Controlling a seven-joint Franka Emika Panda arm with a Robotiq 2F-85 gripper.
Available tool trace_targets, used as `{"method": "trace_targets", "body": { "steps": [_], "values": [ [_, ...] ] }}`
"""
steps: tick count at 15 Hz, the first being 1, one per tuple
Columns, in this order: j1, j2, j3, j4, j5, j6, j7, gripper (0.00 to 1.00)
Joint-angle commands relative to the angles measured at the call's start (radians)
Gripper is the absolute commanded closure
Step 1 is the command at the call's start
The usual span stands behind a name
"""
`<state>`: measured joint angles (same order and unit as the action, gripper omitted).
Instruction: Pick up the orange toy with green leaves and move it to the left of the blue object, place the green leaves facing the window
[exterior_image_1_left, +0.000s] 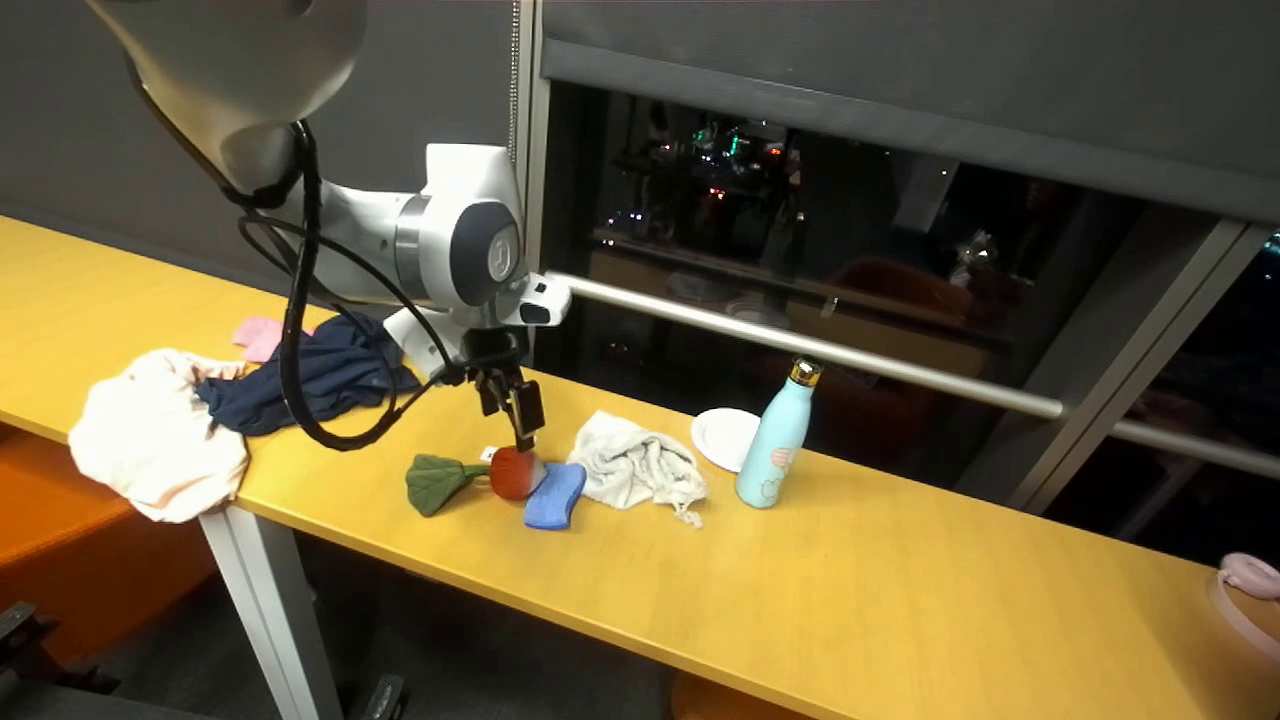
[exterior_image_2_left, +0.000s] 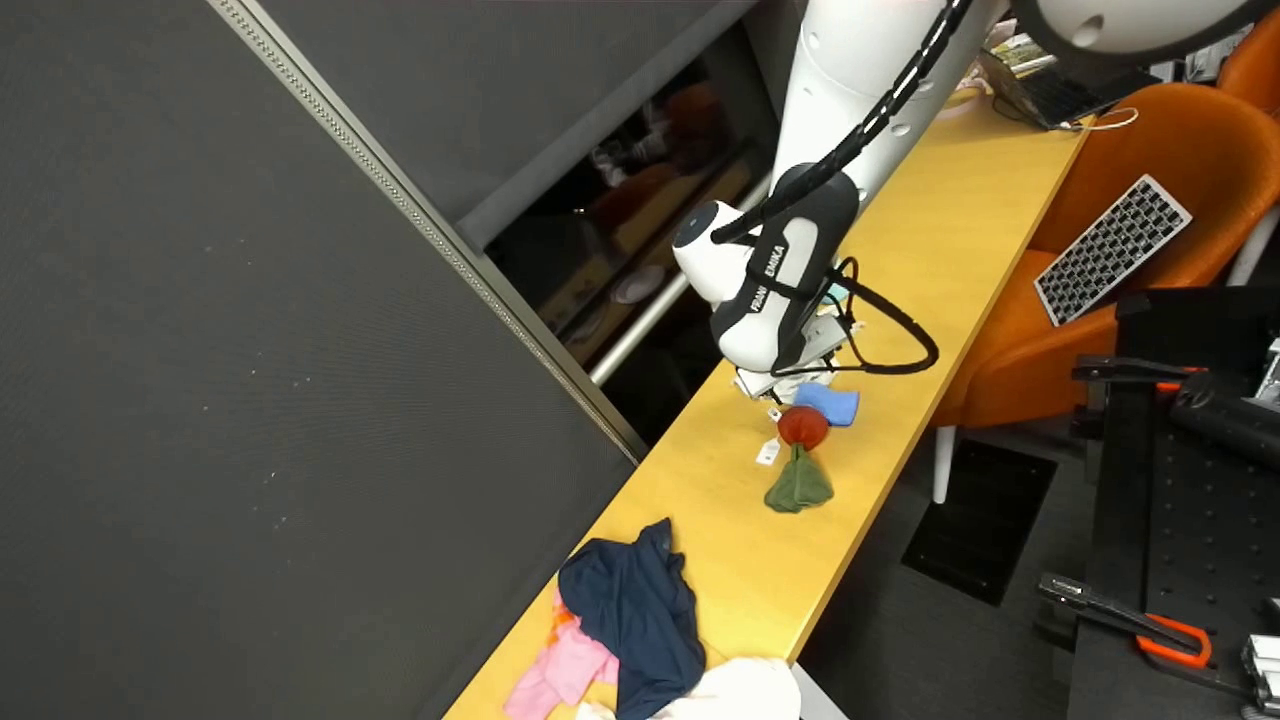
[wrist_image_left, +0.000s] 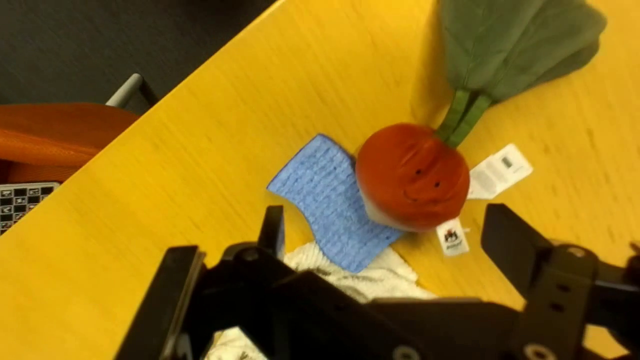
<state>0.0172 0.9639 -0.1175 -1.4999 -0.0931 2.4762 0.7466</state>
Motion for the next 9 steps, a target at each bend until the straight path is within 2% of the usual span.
{"method": "trace_targets", "body": {
  "steps": [1,6,9],
  "values": [
    [-0.009,-0.026,0.033,-0.075,0.067,0.031,-0.132,0.0],
    [0.009,0.027,0.033,-0.056,0.127,0.001,-0.221,0.0],
    [0.041,0.075,0.014,-0.007,0.132,-0.004,-0.215,0.0]
  ]
}}
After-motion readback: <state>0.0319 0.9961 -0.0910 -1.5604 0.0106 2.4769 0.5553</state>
